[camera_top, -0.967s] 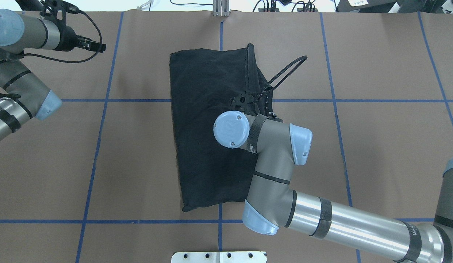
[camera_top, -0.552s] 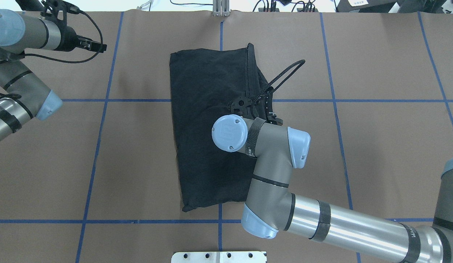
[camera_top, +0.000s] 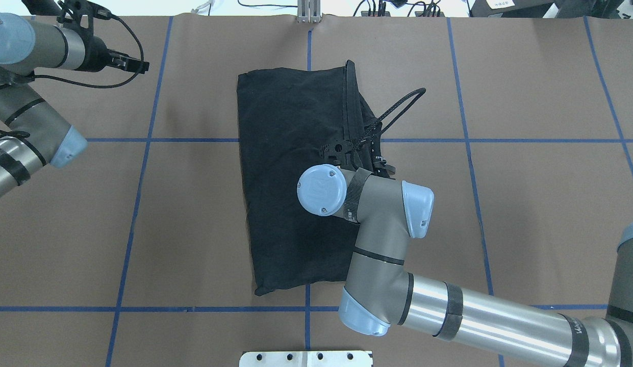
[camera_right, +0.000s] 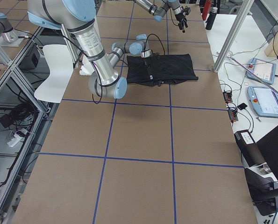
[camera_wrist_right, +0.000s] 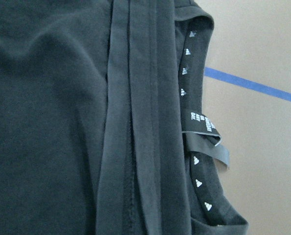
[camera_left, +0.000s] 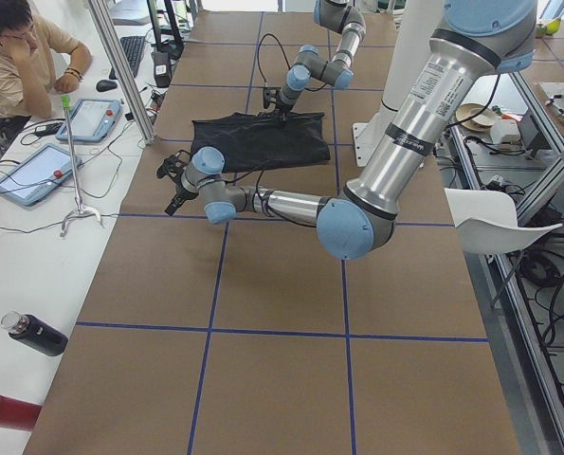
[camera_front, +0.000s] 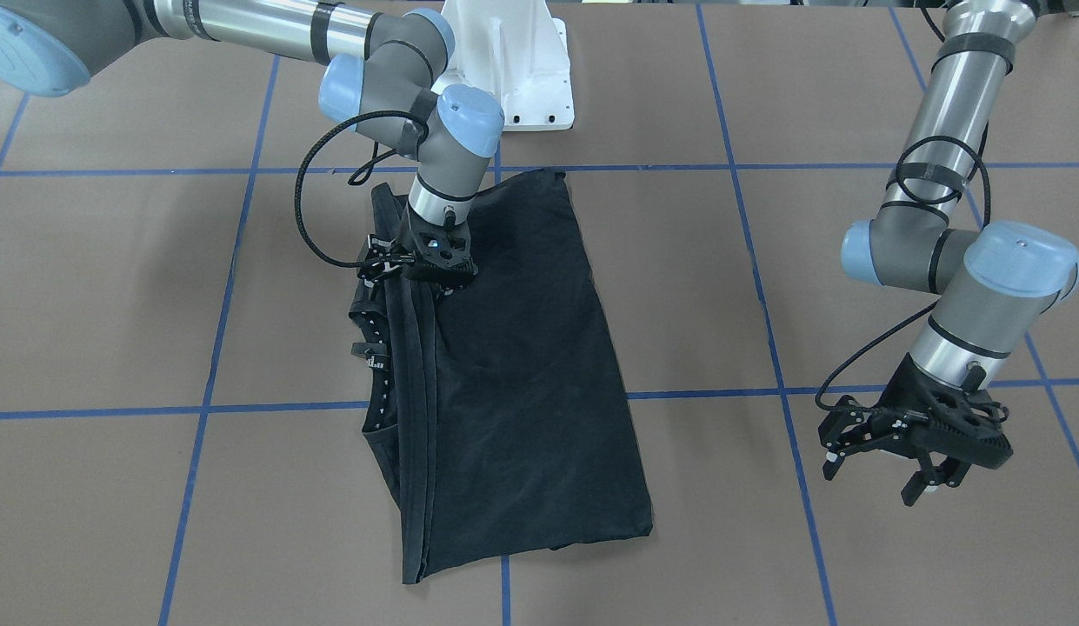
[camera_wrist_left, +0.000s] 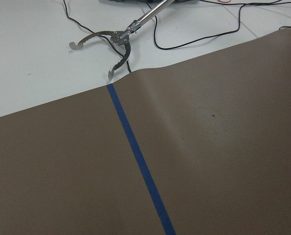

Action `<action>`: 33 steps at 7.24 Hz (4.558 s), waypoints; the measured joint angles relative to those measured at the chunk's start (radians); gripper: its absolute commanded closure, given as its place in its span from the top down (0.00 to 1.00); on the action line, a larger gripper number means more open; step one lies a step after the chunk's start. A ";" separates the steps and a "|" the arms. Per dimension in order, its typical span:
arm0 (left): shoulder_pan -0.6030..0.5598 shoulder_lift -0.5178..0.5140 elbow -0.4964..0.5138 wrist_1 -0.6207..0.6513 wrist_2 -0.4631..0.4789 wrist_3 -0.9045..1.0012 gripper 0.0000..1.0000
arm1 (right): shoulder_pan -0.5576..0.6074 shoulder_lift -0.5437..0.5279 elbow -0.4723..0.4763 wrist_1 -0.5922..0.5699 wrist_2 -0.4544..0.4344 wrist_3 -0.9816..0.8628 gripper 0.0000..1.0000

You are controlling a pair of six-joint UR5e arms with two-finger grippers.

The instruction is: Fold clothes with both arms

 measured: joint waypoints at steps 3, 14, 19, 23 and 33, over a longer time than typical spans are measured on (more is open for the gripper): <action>0.005 0.000 0.001 0.000 0.001 -0.001 1.00 | 0.007 -0.004 0.008 -0.048 -0.002 -0.014 1.00; 0.008 0.000 -0.013 0.000 0.000 -0.044 1.00 | 0.100 -0.193 0.273 -0.070 0.014 -0.111 1.00; 0.009 0.007 -0.048 -0.024 0.000 -0.043 1.00 | 0.200 0.045 -0.079 0.214 0.102 -0.098 1.00; 0.009 0.039 -0.054 -0.133 0.001 -0.035 1.00 | 0.209 0.107 -0.255 0.296 0.140 -0.059 1.00; 0.009 0.086 -0.086 -0.183 -0.003 -0.032 1.00 | 0.222 0.059 -0.244 0.223 0.183 -0.135 1.00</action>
